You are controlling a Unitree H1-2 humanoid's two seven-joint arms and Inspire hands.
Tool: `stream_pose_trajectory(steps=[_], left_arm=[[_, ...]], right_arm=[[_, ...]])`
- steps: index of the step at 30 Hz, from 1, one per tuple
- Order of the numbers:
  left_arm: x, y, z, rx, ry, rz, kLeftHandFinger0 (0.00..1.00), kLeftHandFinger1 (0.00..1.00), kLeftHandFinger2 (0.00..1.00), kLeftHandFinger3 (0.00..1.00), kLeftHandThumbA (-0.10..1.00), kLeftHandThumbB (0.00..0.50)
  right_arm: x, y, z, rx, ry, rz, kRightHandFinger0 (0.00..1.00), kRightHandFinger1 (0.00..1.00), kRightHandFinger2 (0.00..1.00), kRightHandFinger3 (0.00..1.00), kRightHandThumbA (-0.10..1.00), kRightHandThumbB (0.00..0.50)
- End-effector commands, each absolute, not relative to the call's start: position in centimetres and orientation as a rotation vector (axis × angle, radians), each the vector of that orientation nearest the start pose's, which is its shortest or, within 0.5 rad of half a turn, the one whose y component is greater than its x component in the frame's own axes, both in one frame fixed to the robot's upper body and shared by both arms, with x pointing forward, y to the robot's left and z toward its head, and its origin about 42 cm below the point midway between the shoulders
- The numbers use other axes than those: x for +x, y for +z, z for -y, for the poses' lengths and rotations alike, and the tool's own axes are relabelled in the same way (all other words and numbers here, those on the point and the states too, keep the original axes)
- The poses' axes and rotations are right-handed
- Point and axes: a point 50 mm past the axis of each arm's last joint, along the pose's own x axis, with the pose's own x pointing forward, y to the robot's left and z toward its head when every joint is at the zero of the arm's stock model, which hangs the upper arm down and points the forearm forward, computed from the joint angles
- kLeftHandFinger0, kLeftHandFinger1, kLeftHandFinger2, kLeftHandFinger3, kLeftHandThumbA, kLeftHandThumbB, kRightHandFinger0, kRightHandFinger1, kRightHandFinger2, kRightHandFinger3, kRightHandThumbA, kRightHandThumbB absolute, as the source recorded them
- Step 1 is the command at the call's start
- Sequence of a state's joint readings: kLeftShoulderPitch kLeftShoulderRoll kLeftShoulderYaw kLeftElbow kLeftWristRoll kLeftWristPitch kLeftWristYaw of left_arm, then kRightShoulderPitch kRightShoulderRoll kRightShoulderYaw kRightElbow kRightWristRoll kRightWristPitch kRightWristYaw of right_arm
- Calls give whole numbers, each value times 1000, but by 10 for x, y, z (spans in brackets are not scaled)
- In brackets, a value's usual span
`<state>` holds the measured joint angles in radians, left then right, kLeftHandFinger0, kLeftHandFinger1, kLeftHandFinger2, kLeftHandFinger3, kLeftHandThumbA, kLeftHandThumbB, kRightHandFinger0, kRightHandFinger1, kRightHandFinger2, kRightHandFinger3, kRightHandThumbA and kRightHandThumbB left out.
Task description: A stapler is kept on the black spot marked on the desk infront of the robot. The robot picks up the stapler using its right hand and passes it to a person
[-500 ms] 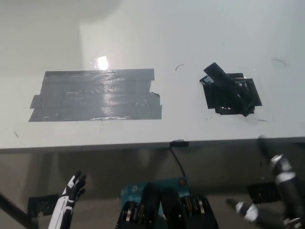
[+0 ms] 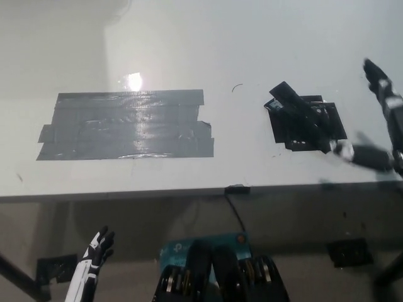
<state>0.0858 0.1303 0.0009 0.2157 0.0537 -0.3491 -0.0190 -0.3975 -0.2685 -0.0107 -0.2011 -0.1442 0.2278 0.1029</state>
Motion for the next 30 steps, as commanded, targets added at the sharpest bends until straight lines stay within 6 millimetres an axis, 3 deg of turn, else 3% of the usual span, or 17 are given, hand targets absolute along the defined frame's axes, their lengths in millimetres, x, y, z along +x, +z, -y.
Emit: stream_pose_trajectory(steps=[1, 7, 10, 12, 20, 30], left_arm=[[245, 49, -263, 191, -37, 108, 1000, 1000, 1000, 1000, 1000, 500], [243, 48, -262, 184, -37, 106, 1000, 1000, 1000, 1000, 1000, 500], [243, 47, -262, 185, -38, 107, 1000, 1000, 1000, 1000, 1000, 500], [242, 47, -261, 179, -34, 103, 1000, 1000, 1000, 1000, 1000, 500], [240, 48, -261, 173, -36, 99, 1000, 1000, 1000, 1000, 1000, 500], [240, 46, -258, 160, -38, 85, 1000, 1000, 1000, 1000, 1000, 500]], right_arm=[[412, 297, 250, -470, 78, 303, 1000, 1000, 1000, 1000, 1000, 289], [444, 315, 231, -475, 93, 266, 1000, 1000, 1000, 1000, 1000, 277], [461, 318, 221, -557, 96, 248, 1000, 1000, 1000, 1000, 1000, 259], [467, 316, 216, -564, 101, 241, 1000, 1000, 1000, 1000, 1000, 283], [489, 301, 199, -662, 111, 182, 1000, 1000, 1000, 1000, 1000, 272], [513, 295, 197, -713, 115, 137, 1000, 1000, 1000, 1000, 1000, 284]])
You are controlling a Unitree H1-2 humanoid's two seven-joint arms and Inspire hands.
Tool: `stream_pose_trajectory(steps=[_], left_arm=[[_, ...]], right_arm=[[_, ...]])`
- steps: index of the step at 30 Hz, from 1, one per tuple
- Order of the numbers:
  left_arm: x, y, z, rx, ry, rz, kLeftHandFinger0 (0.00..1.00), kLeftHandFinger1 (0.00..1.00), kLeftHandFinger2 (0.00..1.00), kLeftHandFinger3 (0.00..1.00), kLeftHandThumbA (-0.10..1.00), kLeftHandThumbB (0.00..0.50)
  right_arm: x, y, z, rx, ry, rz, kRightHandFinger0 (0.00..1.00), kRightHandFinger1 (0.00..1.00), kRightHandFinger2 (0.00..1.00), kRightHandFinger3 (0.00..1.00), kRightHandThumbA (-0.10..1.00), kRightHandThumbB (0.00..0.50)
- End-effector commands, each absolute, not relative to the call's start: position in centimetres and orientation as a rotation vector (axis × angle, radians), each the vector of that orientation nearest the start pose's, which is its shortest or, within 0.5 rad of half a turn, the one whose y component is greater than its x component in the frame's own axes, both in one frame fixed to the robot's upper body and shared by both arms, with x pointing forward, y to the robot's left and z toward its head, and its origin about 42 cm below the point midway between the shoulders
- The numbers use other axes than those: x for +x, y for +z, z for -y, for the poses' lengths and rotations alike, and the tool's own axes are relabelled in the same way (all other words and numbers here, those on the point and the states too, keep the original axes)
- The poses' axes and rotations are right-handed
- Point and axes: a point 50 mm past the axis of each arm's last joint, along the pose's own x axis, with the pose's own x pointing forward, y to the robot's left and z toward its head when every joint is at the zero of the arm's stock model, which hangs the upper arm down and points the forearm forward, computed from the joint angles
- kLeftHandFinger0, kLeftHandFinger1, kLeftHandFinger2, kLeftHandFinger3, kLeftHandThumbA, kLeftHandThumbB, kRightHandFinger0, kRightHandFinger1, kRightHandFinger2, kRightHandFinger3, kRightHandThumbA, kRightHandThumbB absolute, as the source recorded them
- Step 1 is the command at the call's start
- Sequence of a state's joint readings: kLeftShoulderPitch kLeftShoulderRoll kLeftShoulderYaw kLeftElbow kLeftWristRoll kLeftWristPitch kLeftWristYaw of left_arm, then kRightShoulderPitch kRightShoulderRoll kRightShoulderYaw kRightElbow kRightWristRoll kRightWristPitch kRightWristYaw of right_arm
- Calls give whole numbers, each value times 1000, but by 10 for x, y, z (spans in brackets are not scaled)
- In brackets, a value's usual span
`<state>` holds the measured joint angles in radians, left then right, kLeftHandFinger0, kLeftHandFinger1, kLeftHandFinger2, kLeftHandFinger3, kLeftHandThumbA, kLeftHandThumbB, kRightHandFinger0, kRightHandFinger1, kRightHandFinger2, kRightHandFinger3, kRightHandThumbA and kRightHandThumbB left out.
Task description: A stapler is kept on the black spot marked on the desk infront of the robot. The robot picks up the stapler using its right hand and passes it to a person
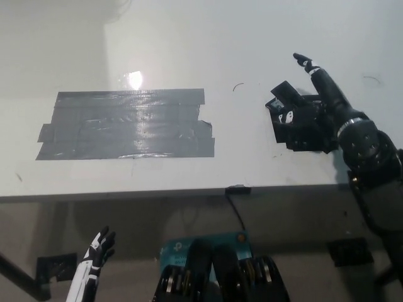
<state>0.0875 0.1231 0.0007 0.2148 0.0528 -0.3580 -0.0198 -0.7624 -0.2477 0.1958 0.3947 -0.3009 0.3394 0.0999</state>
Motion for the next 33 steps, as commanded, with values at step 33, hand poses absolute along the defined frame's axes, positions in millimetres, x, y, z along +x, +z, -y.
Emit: stream_pose_trajectory(steps=[33], left_arm=[[240, 48, -259, 162, -43, 90, 1000, 1000, 1000, 1000, 1000, 500]], right_arm=[[548, 299, 185, -775, 125, 78, 1000, 1000, 1000, 1000, 1000, 255]])
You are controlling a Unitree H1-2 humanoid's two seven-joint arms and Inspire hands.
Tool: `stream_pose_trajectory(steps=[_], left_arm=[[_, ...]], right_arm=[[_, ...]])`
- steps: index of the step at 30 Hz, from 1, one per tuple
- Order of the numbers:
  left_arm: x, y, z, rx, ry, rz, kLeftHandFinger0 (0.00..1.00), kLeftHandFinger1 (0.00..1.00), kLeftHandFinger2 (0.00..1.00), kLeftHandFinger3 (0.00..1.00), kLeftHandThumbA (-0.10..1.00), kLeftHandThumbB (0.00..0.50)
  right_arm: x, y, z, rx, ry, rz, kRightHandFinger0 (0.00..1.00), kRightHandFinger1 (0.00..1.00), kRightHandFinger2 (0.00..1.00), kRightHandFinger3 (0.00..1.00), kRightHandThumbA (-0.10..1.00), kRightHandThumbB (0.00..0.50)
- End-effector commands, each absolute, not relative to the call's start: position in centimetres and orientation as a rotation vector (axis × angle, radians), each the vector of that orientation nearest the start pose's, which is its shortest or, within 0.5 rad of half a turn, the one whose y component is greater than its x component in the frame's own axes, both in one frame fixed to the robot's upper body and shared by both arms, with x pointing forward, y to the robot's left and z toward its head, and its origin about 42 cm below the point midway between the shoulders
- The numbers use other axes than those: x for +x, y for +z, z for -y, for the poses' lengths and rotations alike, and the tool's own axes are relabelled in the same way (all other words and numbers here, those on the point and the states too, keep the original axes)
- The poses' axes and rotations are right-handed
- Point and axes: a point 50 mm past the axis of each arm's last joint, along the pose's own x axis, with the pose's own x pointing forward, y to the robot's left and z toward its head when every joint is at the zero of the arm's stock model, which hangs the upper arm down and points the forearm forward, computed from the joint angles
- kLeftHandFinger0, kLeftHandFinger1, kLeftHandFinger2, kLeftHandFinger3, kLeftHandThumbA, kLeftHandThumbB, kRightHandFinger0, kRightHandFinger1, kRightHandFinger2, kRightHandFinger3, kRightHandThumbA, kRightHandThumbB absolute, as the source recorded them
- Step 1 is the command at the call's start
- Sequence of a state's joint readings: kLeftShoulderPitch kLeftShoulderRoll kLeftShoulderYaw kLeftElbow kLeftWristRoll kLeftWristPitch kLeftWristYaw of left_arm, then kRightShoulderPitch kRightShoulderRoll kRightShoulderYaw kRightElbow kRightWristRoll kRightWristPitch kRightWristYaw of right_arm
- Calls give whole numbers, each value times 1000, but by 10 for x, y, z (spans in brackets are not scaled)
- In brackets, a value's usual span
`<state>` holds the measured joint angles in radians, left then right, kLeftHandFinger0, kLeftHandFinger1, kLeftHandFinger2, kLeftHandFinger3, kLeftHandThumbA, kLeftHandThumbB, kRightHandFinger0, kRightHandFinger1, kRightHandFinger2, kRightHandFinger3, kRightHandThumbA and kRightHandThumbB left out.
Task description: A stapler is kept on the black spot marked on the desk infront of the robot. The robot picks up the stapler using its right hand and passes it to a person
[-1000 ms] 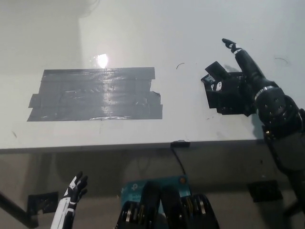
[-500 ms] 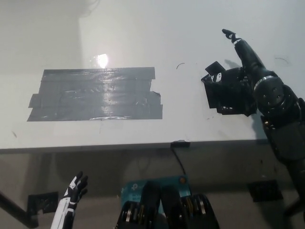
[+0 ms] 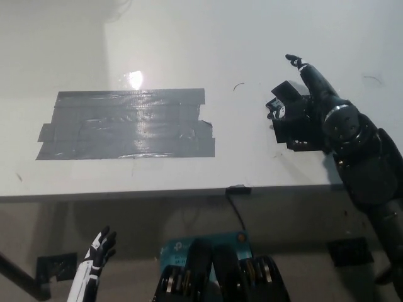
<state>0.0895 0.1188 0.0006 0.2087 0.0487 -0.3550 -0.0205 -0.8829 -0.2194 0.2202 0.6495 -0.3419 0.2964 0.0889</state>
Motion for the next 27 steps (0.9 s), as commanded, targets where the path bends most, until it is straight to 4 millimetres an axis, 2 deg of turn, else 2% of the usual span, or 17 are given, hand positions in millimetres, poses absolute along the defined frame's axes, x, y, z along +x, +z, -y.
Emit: stream_pose_trajectory(steps=[1, 6, 11, 16, 22, 25, 27], left_arm=[[241, 48, -259, 162, -43, 92, 1000, 1000, 1000, 1000, 1000, 500], [241, 49, -257, 160, -44, 90, 1000, 1000, 1000, 1000, 1000, 500], [242, 49, -259, 173, -45, 95, 1000, 1000, 1000, 1000, 1000, 500], [243, 49, -260, 179, -45, 99, 1000, 1000, 1000, 1000, 1000, 500], [244, 49, -259, 168, -47, 101, 1000, 1000, 1000, 1000, 1000, 500], [244, 49, -259, 172, -47, 102, 1000, 1000, 1000, 1000, 1000, 500], [243, 48, -260, 176, -49, 103, 1000, 1000, 1000, 1000, 1000, 500]], right_arm=[[550, 301, 185, -784, 126, 79, 1000, 1000, 1000, 1000, 1000, 267], [553, 307, 184, -799, 131, 88, 1000, 1000, 1000, 1000, 1000, 263], [556, 303, 183, -796, 135, 80, 1000, 1000, 1000, 1000, 1000, 292], [555, 300, 181, -793, 143, 63, 1000, 1000, 1000, 1000, 1000, 278], [555, 294, 181, -766, 146, 39, 1000, 1000, 1000, 1000, 1000, 290], [556, 290, 182, -771, 143, 15, 1000, 1000, 1000, 1000, 1000, 284], [558, 282, 185, -815, 139, -6, 1000, 1000, 1000, 1000, 1000, 252]])
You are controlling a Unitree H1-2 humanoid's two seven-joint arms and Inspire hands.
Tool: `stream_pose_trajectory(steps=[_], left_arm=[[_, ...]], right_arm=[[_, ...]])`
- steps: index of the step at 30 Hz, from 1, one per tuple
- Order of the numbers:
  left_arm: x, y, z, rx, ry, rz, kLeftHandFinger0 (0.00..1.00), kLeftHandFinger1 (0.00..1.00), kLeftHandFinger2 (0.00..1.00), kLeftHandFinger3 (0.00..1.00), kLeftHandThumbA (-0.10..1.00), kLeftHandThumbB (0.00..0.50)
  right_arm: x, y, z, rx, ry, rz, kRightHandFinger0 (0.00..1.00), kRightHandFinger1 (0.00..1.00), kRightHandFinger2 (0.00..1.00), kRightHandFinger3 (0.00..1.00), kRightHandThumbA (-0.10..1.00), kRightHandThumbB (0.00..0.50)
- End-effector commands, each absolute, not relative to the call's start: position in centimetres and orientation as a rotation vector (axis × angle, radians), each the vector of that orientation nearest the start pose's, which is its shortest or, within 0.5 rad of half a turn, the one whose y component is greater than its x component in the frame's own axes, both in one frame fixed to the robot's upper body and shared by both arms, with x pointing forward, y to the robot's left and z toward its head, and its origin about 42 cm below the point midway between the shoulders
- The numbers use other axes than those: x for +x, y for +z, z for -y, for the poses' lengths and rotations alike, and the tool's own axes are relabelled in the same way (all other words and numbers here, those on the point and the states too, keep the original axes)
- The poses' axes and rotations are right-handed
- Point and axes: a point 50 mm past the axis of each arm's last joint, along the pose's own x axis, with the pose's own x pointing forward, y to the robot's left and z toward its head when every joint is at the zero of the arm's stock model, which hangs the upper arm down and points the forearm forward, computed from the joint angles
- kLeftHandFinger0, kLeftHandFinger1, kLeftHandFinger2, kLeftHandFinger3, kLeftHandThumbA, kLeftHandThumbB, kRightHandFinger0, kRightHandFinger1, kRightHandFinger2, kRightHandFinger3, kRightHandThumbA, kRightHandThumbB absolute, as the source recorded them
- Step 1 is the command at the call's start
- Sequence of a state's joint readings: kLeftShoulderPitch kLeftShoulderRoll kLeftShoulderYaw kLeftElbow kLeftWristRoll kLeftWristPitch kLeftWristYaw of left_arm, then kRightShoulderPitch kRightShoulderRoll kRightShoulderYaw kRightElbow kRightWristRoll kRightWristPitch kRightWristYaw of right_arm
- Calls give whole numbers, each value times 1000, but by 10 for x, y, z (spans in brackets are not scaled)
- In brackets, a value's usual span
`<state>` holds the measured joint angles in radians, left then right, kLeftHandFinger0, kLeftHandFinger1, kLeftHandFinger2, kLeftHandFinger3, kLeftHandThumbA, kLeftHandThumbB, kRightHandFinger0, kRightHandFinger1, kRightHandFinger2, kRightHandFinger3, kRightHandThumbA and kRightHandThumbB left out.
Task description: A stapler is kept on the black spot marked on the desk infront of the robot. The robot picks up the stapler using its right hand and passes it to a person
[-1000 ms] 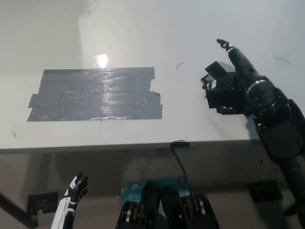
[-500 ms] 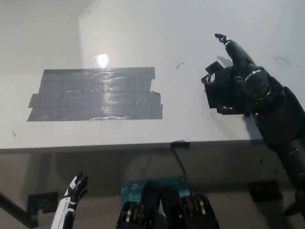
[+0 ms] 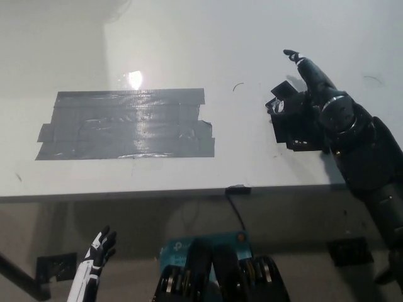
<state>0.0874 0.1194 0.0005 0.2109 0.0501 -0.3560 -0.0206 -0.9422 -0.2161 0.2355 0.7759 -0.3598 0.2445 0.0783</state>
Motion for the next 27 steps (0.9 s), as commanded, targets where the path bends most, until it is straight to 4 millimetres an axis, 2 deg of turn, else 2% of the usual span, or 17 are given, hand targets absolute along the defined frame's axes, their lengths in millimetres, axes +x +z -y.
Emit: stream_pose_trajectory(steps=[1, 9, 20, 21, 22, 23, 24, 25, 26, 27], left_arm=[[243, 48, -260, 175, -48, 100, 1000, 1000, 1000, 1000, 1000, 500], [243, 48, -260, 172, -46, 101, 1000, 1000, 1000, 1000, 1000, 500], [243, 49, -259, 176, -46, 106, 1000, 1000, 1000, 1000, 1000, 500], [244, 49, -259, 176, -46, 109, 1000, 1000, 1000, 1000, 1000, 500], [244, 49, -259, 178, -47, 109, 1000, 1000, 1000, 1000, 1000, 500], [244, 50, -260, 180, -48, 109, 1000, 1000, 1000, 1000, 1000, 500], [245, 50, -260, 181, -50, 109, 1000, 1000, 1000, 1000, 1000, 500], [245, 50, -259, 180, -51, 109, 1000, 1000, 1000, 1000, 1000, 500], [246, 50, -259, 179, -52, 109, 1000, 1000, 1000, 1000, 1000, 500], [246, 50, -259, 174, -52, 109, 1000, 1000, 1000, 1000, 1000, 500]], right_arm=[[559, 278, 187, -838, 136, -19, 1000, 1000, 1000, 1000, 1000, 247], [564, 255, 200, -899, 133, -80, 1000, 1000, 1000, 1000, 1000, 259], [564, 252, 200, -889, 144, -100, 1000, 1000, 1000, 1000, 1000, 276], [564, 252, 200, -908, 151, -98, 1000, 1000, 1000, 1000, 1000, 248], [565, 252, 199, -908, 151, -100, 923, 983, 1000, 1000, 1000, 189], [565, 252, 198, -908, 156, -108, 404, 490, 565, 649, 1000, 122], [564, 250, 194, -923, 176, -130, 158, 197, 253, 353, 1000, 102], [563, 250, 193, -929, 182, -138, 32, 39, 113, 217, 973, 94], [563, 247, 192, -939, 192, -144, 2, 2, 39, 116, 938, 57], [562, 245, 190, -955, 207, -147, 79, 161, 200, 243, 950, 62]])
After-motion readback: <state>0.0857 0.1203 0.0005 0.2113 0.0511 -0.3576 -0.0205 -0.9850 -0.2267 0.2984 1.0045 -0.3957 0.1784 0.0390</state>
